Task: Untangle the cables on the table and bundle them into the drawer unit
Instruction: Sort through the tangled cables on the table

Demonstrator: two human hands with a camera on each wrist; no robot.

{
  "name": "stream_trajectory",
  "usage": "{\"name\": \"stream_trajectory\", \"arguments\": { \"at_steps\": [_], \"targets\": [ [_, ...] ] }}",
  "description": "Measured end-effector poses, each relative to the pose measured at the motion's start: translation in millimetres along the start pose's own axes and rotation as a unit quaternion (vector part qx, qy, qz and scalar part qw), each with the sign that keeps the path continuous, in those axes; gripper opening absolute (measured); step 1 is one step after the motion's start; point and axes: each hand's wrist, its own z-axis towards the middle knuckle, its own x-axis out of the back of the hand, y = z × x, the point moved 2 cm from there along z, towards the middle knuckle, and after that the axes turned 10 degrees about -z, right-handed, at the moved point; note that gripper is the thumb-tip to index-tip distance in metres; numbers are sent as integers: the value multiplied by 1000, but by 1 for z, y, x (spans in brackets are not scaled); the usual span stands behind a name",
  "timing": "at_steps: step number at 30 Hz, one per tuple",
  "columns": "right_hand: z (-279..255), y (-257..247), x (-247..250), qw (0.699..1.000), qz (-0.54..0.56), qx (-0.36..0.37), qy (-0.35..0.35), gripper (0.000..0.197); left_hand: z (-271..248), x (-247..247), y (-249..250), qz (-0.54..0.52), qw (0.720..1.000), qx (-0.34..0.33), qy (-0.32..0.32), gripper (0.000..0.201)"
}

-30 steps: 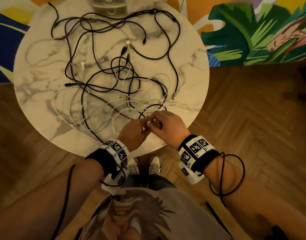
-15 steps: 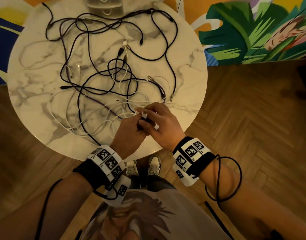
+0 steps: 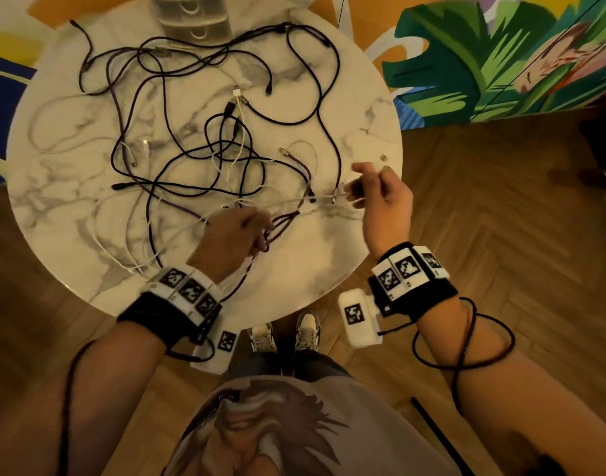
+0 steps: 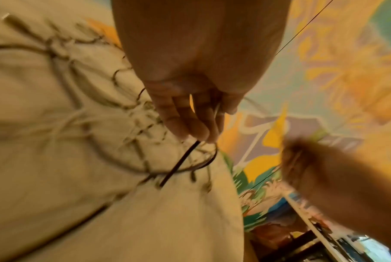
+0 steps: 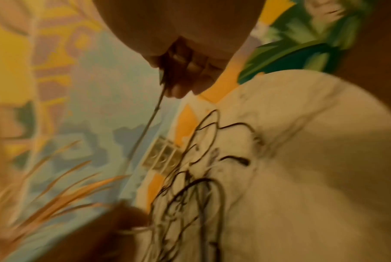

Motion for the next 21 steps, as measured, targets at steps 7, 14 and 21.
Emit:
{"name": "stream_trajectory", "arguments": {
  "at_steps": [7,14,21],
  "targets": [
    [-11,-24,12,942,-210,263,-2,37,-11,-24,72,401,896,-187,-44,37],
    [-10,-23,-16,912,-343,214,-75,47,-8,-46,59,197,964,-131,-125,30],
    [28,-43,7,958,-249,141,20,50,-2,-20,-36,182,974,93,-98,21]
  ]
}}
